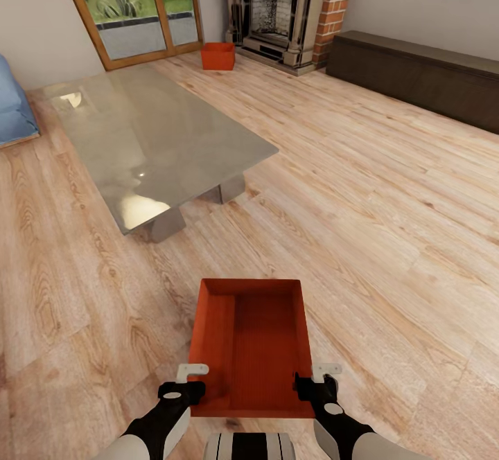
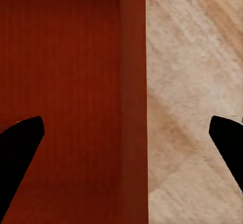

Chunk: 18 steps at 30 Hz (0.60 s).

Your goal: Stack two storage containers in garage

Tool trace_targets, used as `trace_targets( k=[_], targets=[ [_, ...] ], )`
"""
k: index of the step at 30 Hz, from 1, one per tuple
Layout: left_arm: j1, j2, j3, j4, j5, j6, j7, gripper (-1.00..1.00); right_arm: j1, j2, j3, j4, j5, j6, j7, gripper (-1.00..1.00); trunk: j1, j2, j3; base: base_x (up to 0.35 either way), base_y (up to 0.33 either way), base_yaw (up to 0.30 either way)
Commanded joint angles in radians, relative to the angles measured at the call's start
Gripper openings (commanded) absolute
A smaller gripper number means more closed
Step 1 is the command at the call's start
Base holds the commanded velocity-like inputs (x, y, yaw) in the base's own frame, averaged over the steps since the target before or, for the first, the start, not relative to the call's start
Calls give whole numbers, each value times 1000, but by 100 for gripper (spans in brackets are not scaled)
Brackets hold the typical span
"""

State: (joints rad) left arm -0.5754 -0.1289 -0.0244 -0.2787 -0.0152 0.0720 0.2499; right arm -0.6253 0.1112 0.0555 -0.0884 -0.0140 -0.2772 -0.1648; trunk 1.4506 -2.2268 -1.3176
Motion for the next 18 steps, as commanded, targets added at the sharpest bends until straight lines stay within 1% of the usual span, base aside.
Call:
trace_targets(
  k=[1,3,6,18],
  targets=[
    [0,0,-3,-2,6,7,4,-100,-1,0,6,1,-1,-3,-5,-100,0,0,-1,0,0,0],
    [0,0,-3,-3,28,7,4,-100,-1,1,6,1,-2,-3,-5,-100,0,0,-1,0,0,0],
    [0,0,-5,-6,43,6,3,-100,-1,1,6,1,-2,-2,-5,-100,0,0,-1,0,0,0],
    [0,-3,-11,-17,46,3,16,-100,-1,0,6,1,0,-2,-5,-100,0,0,-1,0,0,0]
  ],
)
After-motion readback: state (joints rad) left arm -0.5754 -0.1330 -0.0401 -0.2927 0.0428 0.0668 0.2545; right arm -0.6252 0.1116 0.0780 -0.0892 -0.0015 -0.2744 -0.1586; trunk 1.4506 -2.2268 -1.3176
